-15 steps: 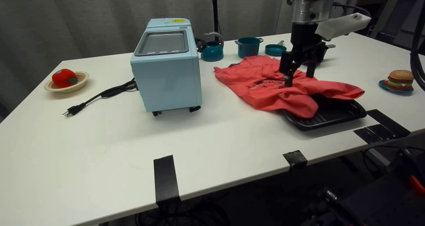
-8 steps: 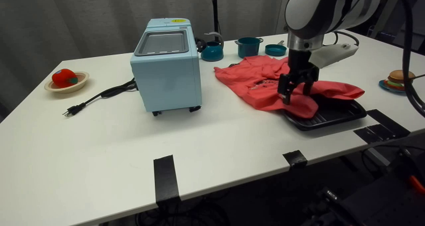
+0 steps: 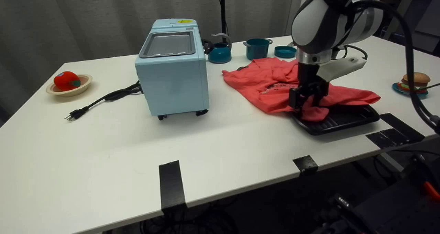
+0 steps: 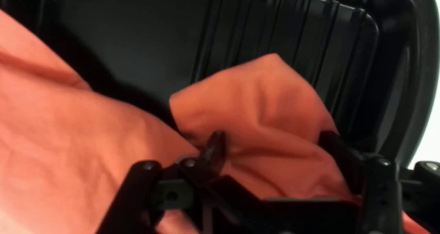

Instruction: Pick up the peach towel and fold it.

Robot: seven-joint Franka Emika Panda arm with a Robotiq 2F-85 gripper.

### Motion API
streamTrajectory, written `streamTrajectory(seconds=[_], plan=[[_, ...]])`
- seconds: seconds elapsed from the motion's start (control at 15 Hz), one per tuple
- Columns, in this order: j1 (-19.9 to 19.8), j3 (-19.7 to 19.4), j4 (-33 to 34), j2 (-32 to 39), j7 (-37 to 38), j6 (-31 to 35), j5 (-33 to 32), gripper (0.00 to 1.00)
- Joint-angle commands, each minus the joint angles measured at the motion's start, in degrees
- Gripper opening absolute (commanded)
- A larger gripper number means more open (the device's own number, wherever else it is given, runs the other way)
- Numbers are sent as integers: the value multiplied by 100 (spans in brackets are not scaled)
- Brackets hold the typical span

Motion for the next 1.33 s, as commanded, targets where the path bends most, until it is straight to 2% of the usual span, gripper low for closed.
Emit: streamTrajectory(seconds=[0.0,0.33,0.4,0.73,0.93,1.27], plan=[[-128,61,212,216,-116,73,109,43],[-176,50,61,-152,-145,-243,91,4],[-174,42,35,-245,-137,-346,81,1],[-176,22,69,-752,-217,-1121,76,3],[-151,-23,356,-949,-134,-1544,45,3],[-178,-21,1095,-913,-61,-1411,322,3]])
